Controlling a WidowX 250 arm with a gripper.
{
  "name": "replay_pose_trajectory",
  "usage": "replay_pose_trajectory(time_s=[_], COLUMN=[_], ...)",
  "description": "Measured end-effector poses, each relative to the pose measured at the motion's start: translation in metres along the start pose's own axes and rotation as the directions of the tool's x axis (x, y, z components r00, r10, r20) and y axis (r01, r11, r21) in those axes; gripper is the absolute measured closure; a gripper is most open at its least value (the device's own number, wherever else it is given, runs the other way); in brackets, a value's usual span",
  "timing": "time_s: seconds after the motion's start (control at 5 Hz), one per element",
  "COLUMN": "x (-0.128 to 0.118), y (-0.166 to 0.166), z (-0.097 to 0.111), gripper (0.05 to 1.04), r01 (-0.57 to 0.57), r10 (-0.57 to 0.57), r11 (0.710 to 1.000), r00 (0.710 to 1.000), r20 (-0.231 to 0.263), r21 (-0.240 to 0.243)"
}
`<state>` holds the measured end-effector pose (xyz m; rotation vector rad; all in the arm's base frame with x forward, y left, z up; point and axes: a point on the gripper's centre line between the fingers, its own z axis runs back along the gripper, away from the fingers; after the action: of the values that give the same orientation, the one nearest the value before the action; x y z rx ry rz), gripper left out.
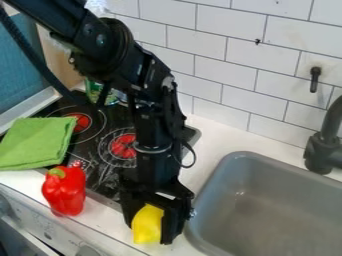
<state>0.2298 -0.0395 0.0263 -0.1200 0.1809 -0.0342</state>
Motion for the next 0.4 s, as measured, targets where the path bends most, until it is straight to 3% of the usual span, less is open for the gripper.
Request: replay_pose_trajectory(time_s=[0.2,0.4], x=[-0.002,-0.003], y=[0.002,0.007], z=[0.005,0.032], gripper=[0.082,0.083], r01=[-0.038,-0.062], r10=[0.038,0.062], r11=[0.999,0.998], r00=[0.999,0.994], r20=[0.003,0.086], r21=[0.014,-0.009])
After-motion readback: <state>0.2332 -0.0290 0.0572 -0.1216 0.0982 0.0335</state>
